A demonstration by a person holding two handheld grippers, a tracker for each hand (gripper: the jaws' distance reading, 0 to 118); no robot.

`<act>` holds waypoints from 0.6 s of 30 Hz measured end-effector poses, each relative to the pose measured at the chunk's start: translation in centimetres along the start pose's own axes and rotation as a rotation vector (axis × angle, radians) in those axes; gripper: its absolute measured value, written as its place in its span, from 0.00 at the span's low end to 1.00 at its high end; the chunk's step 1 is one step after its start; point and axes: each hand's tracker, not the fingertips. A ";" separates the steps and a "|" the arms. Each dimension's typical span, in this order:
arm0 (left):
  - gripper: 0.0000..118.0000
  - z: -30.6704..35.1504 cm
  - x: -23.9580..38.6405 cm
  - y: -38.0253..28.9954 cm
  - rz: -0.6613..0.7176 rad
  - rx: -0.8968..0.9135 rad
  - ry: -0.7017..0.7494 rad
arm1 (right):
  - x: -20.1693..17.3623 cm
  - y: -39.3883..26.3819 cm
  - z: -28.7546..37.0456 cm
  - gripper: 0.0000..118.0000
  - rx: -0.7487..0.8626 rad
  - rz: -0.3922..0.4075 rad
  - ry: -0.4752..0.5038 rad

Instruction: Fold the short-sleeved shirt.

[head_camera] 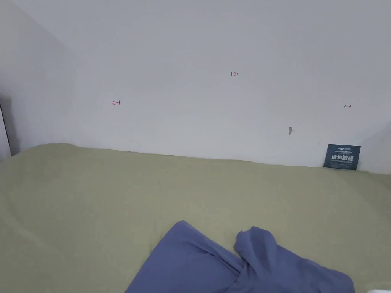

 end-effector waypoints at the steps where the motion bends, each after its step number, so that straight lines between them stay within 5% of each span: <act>1: 0.07 -0.2 0.3 -0.2 -0.002 -0.009 0.004 | 0.1 0.0 -0.1 0.05 0.008 -0.011 -0.002; 3: 0.16 0.0 1.2 -0.6 -0.012 -0.031 0.084 | -0.1 -0.2 0.8 0.06 0.038 -0.034 0.010; 4: 0.32 0.4 1.8 -0.6 -0.027 -0.006 0.112 | -0.2 0.0 1.4 0.15 0.040 -0.036 0.011; 7: 0.70 2.6 3.9 -0.1 -0.105 0.100 0.067 | -1.3 0.5 3.6 0.80 0.107 0.001 0.009; 9: 0.79 3.6 5.9 0.6 -0.165 0.145 0.035 | -2.0 0.9 5.1 0.79 0.188 0.001 0.012; 15: 0.78 4.2 11.0 0.6 -0.357 0.228 0.039 | -4.2 -0.4 7.7 0.80 0.245 -0.048 -0.006; 16: 0.74 4.2 11.6 0.3 -0.381 0.242 0.044 | -4.5 -0.9 8.0 0.77 0.252 -0.030 -0.019; 18: 0.57 4.0 12.3 -0.7 -0.430 0.263 0.032 | -5.1 -2.0 8.4 0.53 0.267 0.009 -0.048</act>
